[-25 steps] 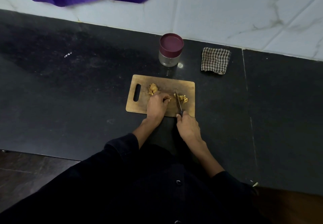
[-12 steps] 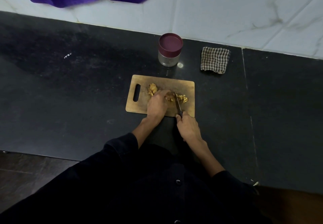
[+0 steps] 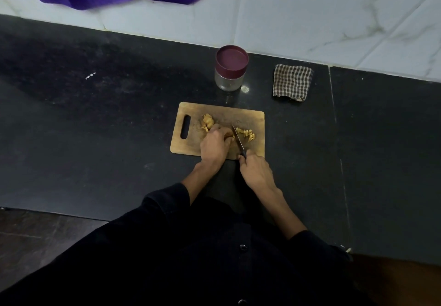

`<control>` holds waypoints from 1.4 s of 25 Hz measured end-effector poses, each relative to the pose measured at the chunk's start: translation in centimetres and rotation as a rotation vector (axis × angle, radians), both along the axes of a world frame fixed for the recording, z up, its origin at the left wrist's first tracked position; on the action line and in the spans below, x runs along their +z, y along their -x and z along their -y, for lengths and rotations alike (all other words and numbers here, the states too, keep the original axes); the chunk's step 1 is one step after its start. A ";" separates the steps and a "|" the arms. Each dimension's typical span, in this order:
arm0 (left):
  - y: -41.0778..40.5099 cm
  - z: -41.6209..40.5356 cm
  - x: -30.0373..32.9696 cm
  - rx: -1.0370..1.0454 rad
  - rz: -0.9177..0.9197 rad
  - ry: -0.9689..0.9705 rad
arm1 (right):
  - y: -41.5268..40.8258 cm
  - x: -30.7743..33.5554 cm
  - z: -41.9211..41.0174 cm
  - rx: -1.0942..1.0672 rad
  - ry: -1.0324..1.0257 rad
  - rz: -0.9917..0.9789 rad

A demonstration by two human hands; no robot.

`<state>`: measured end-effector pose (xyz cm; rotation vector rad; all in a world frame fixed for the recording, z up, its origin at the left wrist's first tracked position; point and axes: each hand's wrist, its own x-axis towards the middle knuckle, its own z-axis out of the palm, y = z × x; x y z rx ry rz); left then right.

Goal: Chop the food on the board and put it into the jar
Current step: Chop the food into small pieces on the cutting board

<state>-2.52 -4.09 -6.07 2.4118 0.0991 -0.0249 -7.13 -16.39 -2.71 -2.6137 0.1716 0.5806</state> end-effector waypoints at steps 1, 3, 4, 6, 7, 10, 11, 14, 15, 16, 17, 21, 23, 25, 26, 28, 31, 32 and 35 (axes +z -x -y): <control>0.0 0.1 0.0 0.001 0.005 -0.008 | 0.0 0.0 0.0 -0.003 0.000 -0.002; 0.0 0.1 0.0 -0.005 0.004 -0.007 | 0.0 -0.1 0.1 -0.010 -0.010 -0.002; 0.0 0.0 0.1 -0.005 0.002 -0.002 | 0.1 -0.2 0.0 -0.013 -0.018 0.001; 0.0 -0.1 0.0 0.002 -0.002 0.005 | 0.2 -0.1 -0.1 -0.016 -0.024 0.004; 0.0 -0.1 0.1 0.003 -0.004 0.005 | 0.2 0.0 -0.2 -0.017 -0.024 0.005; 0.0 0.0 0.1 -0.003 -0.003 0.000 | 0.2 0.2 -0.4 -0.014 -0.016 0.009; 0.1 0.0 0.1 -0.003 0.003 0.002 | 0.2 0.2 -0.5 -0.017 -0.015 0.012; 0.2 0.0 0.2 -0.005 0.016 0.000 | 0.3 0.1 -0.9 -0.018 -0.008 0.021; 0.2 0.0 0.2 -0.007 0.017 -0.005 | 0.4 0.0 -1.1 -0.018 -0.001 0.025; 0.3 0.0 0.3 -0.009 0.018 -0.009 | 0.5 0.0 -1.3 -0.020 0.006 0.029; 0.3 0.0 0.3 -0.013 0.021 -0.013 | 0.6 0.0 -1.5 -0.026 0.014 0.030; 0.5 0.2 0.4 -0.005 0.018 -0.026 | 0.7 -0.1 -2.0 -0.036 0.042 0.026; 0.5 0.2 0.4 -0.002 0.014 -0.028 | 0.7 0.0 -2.1 -0.038 0.039 0.011; 0.5 0.2 0.4 -0.005 0.015 -0.030 | 0.4 0.0 -2.2 -0.044 0.039 -0.013; 0.5 0.1 0.4 -0.007 0.014 -0.029 | 0.3 0.1 -2.2 -0.048 0.036 -0.026; 0.5 0.2 0.3 0.000 0.015 -0.021 | 0.1 0.1 -1.9 -0.051 0.015 -0.048; 0.5 0.2 0.5 0.006 0.020 -0.025 | 0.9 -0.2 -0.7 -0.031 -0.009 -0.066; 0.5 0.2 0.5 0.004 0.023 -0.029 | 1.3 -0.1 -0.3 -0.030 -0.004 -0.067; 0.6 0.1 0.5 -0.014 0.021 -0.035 | 1.7 0.2 0.5 -0.086 -0.002 -0.034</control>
